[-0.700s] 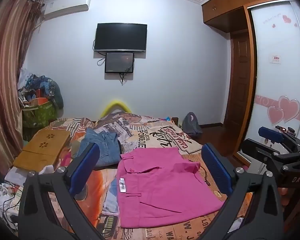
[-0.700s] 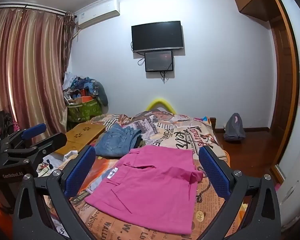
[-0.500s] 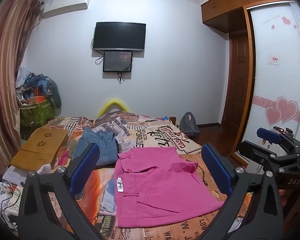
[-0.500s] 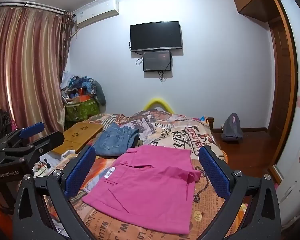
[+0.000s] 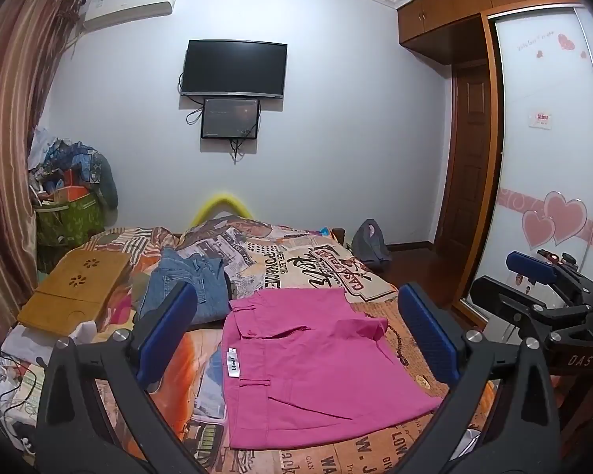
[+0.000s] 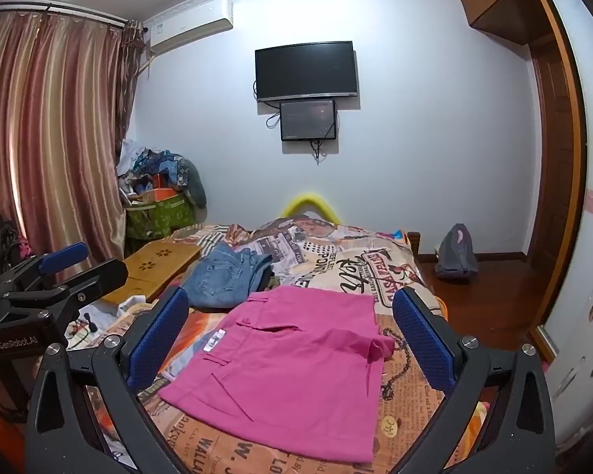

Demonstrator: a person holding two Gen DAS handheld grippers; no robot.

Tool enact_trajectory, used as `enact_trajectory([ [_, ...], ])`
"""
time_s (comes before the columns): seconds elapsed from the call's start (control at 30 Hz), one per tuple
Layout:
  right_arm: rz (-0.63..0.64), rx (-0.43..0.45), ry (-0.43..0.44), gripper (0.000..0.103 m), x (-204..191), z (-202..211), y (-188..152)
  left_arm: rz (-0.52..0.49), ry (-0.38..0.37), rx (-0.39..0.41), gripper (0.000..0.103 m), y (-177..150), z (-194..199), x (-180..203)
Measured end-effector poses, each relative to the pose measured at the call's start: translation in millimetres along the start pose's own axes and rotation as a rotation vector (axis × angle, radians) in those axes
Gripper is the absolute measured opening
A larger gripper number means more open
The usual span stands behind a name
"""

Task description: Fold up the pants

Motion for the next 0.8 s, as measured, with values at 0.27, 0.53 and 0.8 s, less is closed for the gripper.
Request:
enact_trajectory([
  [0.27, 0.003, -0.003, 0.0, 0.103, -1.5, 1.2, 0.4, 0.004, 0.005, 0.0, 0.103, -2.3, -4.4, 0.3],
  [0.53, 0.008, -0.006, -0.002, 0.103, -3.0, 0.2, 1.1, 0.013, 0.006, -0.003, 0.103, -5.7, -4.9, -1.8],
  [0.8, 0.006, -0.003, -0.003, 0.103, -2.3, 0.3, 1.3, 0.017, 0.012, -0.003, 0.103, -5.7, -6.1, -3.4],
])
Point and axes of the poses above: each gripper's, at about its wrist camera, not at the fingertips, and z roughly against the way its jaws point, x to its right, y to its top, the point moved 8 cm from there along -z, roughly the way its jaws point, and after that the axes turned 1 degree about y, right-handed, at the moved point
